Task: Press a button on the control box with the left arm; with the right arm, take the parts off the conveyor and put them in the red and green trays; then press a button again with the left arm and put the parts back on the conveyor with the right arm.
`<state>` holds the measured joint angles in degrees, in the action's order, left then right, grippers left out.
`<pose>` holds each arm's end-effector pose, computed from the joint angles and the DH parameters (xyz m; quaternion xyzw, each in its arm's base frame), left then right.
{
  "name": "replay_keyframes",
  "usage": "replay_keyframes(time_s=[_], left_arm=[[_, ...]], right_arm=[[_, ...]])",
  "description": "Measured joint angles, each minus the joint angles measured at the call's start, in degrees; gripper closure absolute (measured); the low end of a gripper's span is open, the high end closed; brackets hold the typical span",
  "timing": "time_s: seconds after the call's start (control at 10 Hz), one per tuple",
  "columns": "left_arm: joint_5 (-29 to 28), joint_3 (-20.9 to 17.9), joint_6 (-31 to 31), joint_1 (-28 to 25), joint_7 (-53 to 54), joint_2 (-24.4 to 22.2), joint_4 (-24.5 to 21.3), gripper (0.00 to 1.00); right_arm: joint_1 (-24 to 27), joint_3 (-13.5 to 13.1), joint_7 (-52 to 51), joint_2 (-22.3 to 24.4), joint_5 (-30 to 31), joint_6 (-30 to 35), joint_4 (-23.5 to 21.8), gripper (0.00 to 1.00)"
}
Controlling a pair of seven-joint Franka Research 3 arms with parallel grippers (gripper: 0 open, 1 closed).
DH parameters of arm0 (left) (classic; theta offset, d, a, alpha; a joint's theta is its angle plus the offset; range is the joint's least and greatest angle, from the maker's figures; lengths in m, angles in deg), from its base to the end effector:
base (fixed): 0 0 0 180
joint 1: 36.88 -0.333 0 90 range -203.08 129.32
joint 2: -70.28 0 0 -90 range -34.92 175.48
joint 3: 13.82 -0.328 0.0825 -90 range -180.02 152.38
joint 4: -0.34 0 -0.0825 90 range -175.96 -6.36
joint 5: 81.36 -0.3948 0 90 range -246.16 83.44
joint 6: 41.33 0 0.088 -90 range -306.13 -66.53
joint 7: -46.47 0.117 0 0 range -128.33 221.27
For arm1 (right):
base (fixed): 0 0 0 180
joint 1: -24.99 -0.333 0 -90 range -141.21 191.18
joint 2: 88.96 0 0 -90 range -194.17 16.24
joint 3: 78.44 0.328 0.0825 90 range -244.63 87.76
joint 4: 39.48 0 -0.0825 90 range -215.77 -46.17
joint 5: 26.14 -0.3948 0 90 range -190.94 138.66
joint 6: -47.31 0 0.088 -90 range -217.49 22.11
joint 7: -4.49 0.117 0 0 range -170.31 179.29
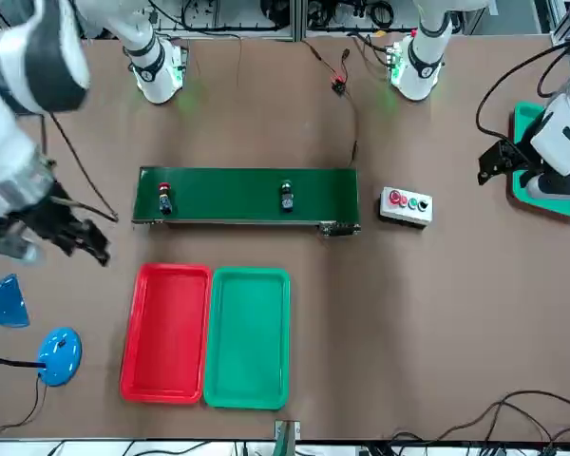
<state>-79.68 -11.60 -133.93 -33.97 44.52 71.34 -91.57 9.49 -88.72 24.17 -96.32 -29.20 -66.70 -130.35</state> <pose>0.5718 -0.0545 0.6038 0.9995 -0.0270 -0.0041 0.0148 0.6387 0.0689 0.5855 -0.9818 0.1297 -0.1319 0.0439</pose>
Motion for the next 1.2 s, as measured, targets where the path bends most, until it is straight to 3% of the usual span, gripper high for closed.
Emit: replay_keyframes(time_s=[0.5,0.8,1.0,1.2], left_arm=[[0.0,-0.1,-0.1,-0.3,-0.1,0.0,0.3,0.00],[0.0,-0.1,-0.1,-0.4,-0.4,0.0,0.3,0.00],[0.0,-0.1,-0.1,-0.5,-0.4,0.0,0.3,0.00],[0.0,-0.1,0.0,-0.5,-0.4,0.0,0.3,0.00]], right_arm=[[1.6,1.4,-0.1,5.9,-0.3,7.7,0.5,0.00],[14.2,12.5,-0.1,7.8,-0.4,10.4,0.6,0.00],[14.9,12.7,-1.7,7.8,-0.4,14.3,3.8,0.00],[14.8,11.0,-9.9,7.9,-0.2,17.5,5.5,0.00]])
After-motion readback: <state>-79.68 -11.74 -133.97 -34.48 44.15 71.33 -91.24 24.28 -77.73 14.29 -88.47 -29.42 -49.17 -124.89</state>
